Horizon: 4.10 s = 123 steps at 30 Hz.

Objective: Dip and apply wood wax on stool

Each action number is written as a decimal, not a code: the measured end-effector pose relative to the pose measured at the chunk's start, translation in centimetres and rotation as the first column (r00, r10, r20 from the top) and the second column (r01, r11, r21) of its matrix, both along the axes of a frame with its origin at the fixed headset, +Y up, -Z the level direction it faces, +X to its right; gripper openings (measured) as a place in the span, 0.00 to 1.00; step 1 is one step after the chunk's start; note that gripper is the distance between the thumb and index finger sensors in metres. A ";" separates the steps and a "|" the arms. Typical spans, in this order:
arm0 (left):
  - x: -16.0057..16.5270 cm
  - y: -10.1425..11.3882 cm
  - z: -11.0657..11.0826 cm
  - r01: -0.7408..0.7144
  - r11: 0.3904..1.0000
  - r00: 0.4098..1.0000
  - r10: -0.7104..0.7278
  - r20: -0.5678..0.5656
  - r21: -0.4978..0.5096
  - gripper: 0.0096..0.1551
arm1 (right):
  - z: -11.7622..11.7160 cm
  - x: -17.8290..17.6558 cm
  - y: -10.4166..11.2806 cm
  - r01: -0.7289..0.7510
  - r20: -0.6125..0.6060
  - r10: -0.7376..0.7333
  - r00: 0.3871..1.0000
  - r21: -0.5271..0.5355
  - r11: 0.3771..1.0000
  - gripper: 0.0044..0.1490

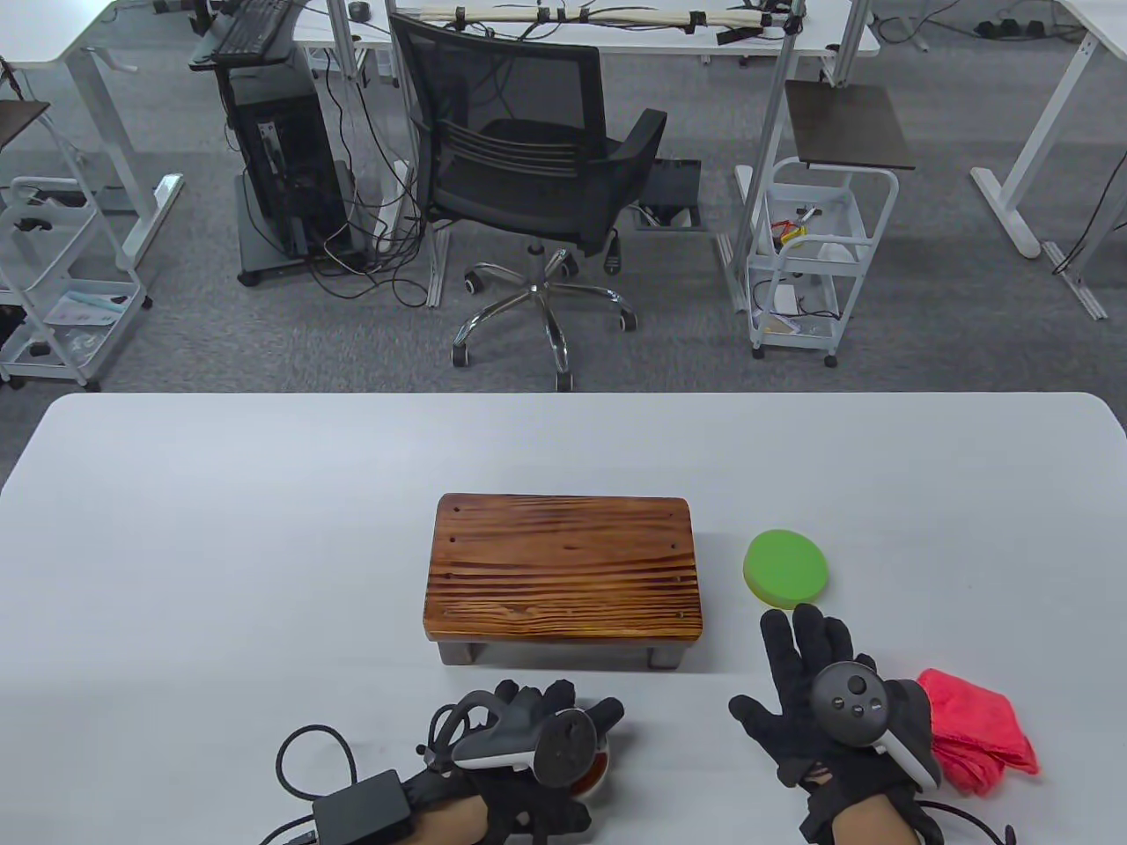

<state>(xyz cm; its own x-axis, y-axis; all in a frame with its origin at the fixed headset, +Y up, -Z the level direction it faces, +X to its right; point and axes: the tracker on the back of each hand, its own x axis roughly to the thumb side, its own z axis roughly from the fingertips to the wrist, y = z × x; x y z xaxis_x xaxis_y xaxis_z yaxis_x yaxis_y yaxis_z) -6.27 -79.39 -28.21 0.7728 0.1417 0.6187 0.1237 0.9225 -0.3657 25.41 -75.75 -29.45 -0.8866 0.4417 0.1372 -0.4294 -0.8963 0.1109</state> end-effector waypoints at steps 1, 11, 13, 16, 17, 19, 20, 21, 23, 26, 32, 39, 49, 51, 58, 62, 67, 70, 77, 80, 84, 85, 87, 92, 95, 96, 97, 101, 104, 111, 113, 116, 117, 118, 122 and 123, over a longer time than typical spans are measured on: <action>0.0 -0.2 0.0 0.002 1.000 1.000 -0.002 -0.001 -0.002 0.72 | 0.0 0.0 0.0 0.000 0.000 0.000 1.000 -0.001 1.000 0.64; 0.1 -0.5 0.0 0.024 1.000 1.000 -0.024 -0.001 -0.002 0.73 | 0.0 -0.1 -0.1 0.000 -0.004 0.000 1.000 -0.011 1.000 0.63; 0.1 -0.4 0.1 0.057 0.998 0.998 -0.057 -0.003 -0.017 0.72 | 0.0 -0.1 -0.1 -0.001 -0.006 0.001 1.000 -0.013 1.000 0.63; -0.1 -0.3 0.1 0.090 0.994 0.996 -0.090 -0.005 -0.068 0.72 | 0.0 -0.1 -0.1 -0.003 -0.009 0.003 1.000 -0.017 1.000 0.64; -0.2 -0.2 0.1 0.096 0.990 0.995 -0.097 -0.005 -0.101 0.72 | 0.0 -0.2 -0.1 -0.003 -0.012 0.003 1.000 -0.019 1.000 0.63; -0.8 0.3 0.0 0.076 0.986 0.997 -0.078 -0.010 -0.150 0.71 | 0.0 -0.3 -0.1 -0.008 -0.023 0.008 1.000 -0.023 1.000 0.64; -1.2 0.6 0.0 0.061 0.984 0.998 -0.065 -0.019 -0.168 0.71 | 0.1 -0.5 -0.1 -0.009 -0.033 0.008 0.999 -0.028 1.000 0.64; -1.6 0.9 0.0 0.047 0.982 0.998 -0.052 -0.024 -0.181 0.71 | 0.1 -0.5 -0.1 -0.013 -0.045 0.012 0.999 -0.033 0.999 0.64; -2.8 1.3 0.0 0.019 0.980 0.999 -0.027 -0.035 -0.199 0.73 | 0.2 -0.8 0.1 -0.033 -0.064 0.031 0.997 -0.036 0.999 0.65; -4.7 1.5 0.1 -0.008 0.979 0.998 -0.005 -0.066 -0.205 0.76 | 0.5 -1.4 0.4 -0.053 -0.091 0.050 0.995 -0.030 0.998 0.65; -7.7 0.7 0.0 -0.031 0.985 0.990 0.007 -0.139 -0.170 0.77 | 1.2 -4.4 0.6 -0.137 -0.195 0.124 0.973 -0.056 0.989 0.64; -9.0 -1.6 -0.3 -0.059 0.979 0.981 0.021 -0.192 -0.194 0.73 | 2.2 -10.1 0.5 -0.255 -0.385 0.196 0.902 -0.110 0.961 0.66; -9.2 -3.8 -0.5 -0.218 0.950 0.951 0.155 -0.268 -0.225 0.63 | 2.9 -18.1 -1.2 -0.321 -0.448 0.219 0.867 -0.164 0.933 0.71; -9.0 -4.0 -0.6 -0.199 0.946 0.958 0.133 -0.254 -0.256 0.63 | 2.8 -19.3 -1.5 -0.341 -0.427 0.240 0.872 -0.177 0.923 0.70; -8.5 -4.6 -0.5 -0.171 0.939 0.964 0.097 -0.248 -0.297 0.63 | 2.6 -21.8 -1.9 -0.397 -0.299 0.317 0.900 -0.261 0.880 0.68; -8.4 -4.7 -0.6 -0.170 0.940 0.961 0.092 -0.261 -0.295 0.62 | 2.6 -22.1 -1.9 -0.398 -0.259 0.337 0.905 -0.240 0.885 0.67; -8.4 -4.7 -0.7 -0.176 0.935 0.958 0.090 -0.271 -0.309 0.58 | 2.7 -22.4 -2.0 -0.382 -0.262 0.324 0.909 -0.214 0.899 0.64; -8.4 -4.7 -0.7 -0.174 0.935 0.957 0.088 -0.275 -0.309 0.58 | 2.8 -22.5 -2.1 -0.374 -0.260 0.321 0.911 -0.189 0.908 0.63; -8.3 -4.6 -0.8 -0.175 0.933 0.958 0.087 -0.273 -0.315 0.59 | 2.8 -22.6 -2.1 -0.358 -0.267 0.304 0.915 -0.186 0.915 0.60; -8.2 -4.6 -0.9 -0.178 0.930 0.958 0.089 -0.271 -0.320 0.59 | 2.8 -22.5 -2.3 -0.338 -0.278 0.277 0.920 -0.202 0.919 0.61; -8.2 -4.7 -0.9 -0.175 0.930 0.960 0.088 -0.268 -0.322 0.60 | 2.6 -22.4 -2.6 -0.310 -0.302 0.230 0.925 -0.250 0.917 0.60; -8.2 -4.7 -0.9 -0.176 0.929 0.960 0.088 -0.267 -0.326 0.59 | 2.6 -22.4 -2.6 -0.316 -0.305 0.232 0.923 -0.260 0.912 0.61; -8.2 -4.7 -0.9 -0.178 0.927 0.960 0.090 -0.266 -0.330 0.58 | 2.6 -22.2 -2.6 -0.315 -0.294 0.232 0.927 -0.279 0.907 0.62; -8.2 -4.7 -0.9 -0.171 0.928 0.961 0.084 -0.262 -0.331 0.58 | 2.7 -22.3 -2.7 -0.345 -0.226 0.285 0.932 -0.305 0.888 0.67; -8.2 -4.7 -0.8 -0.162 0.931 0.962 0.076 -0.261 -0.326 0.57 | 2.8 -22.6 -2.8 -0.347 -0.204 0.298 0.933 -0.273 0.897 0.65; -8.2 -4.7 -0.8 -0.162 0.932 0.962 0.076 -0.261 -0.325 0.57 | 2.8 -22.6 -2.8 -0.340 -0.203 0.292 0.935 -0.271 0.900 0.64; -8.2 -4.7 -0.9 -0.163 0.931 0.962 0.077 -0.263 -0.326 0.56 | 2.8 -22.7 -2.8 -0.328 -0.197 0.283 0.939 -0.262 0.908 0.63; -8.2 -4.7 -0.8 -0.164 0.932 0.961 0.077 -0.266 -0.324 0.57 | 2.9 -23.0 -2.8 -0.335 -0.198 0.294 0.935 -0.228 0.914 0.60; -8.2 -4.7 -0.9 -0.168 0.931 0.960 0.079 -0.268 -0.325 0.57 | 2.8 -23.0 -2.8 -0.314 -0.201 0.270 0.942 -0.235 0.920 0.60; -8.2 -4.7 -0.9 -0.168 0.929 0.961 0.079 -0.267 -0.329 0.58 | 2.5 -22.9 -2.9 -0.293 -0.234 0.234 0.944 -0.265 0.919 0.58; -8.2 -4.7 -0.9 -0.168 0.927 0.962 0.079 -0.263 -0.335 0.58 | 2.5 -22.9 -3.0 -0.290 -0.238 0.227 0.944 -0.276 0.916 0.60; -8.2 -4.7 -0.9 -0.163 0.928 0.964 0.076 -0.257 -0.337 0.58 | 2.6 -23.0 -2.8 -0.326 -0.209 0.279 0.937 -0.241 0.914 0.65; -8.2 -4.7 -0.9 -0.161 0.928 0.964 0.075 -0.256 -0.337 0.57 | 2.7 -23.0 -2.8 -0.353 -0.191 0.313 0.930 -0.233 0.906 0.66; -8.2 -4.7 -0.9 -0.161 0.928 0.964 0.074 -0.256 -0.337 0.57 | 2.8 -23.0 -2.6 -0.377 -0.181 0.342 0.922 -0.221 0.899 0.67; -8.2 -4.8 -0.9 -0.158 0.929 0.964 0.072 -0.255 -0.335 0.56 | 3.4 -23.8 -2.0 -0.463 -0.143 0.444 0.885 -0.150 0.874 0.69; -8.2 -4.8 -0.9 -0.157 0.929 0.964 0.071 -0.255 -0.334 0.56 | 3.3 -23.8 -2.0 -0.464 -0.142 0.445 0.884 -0.148 0.874 0.69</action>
<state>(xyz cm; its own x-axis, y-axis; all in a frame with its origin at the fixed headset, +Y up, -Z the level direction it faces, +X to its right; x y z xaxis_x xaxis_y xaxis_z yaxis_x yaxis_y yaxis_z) -14.48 -84.15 -29.08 0.8550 0.4106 0.3169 -0.1032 0.7335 -0.6718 1.58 -77.80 -26.11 -0.9806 0.0181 0.1952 0.0426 -0.9523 0.3021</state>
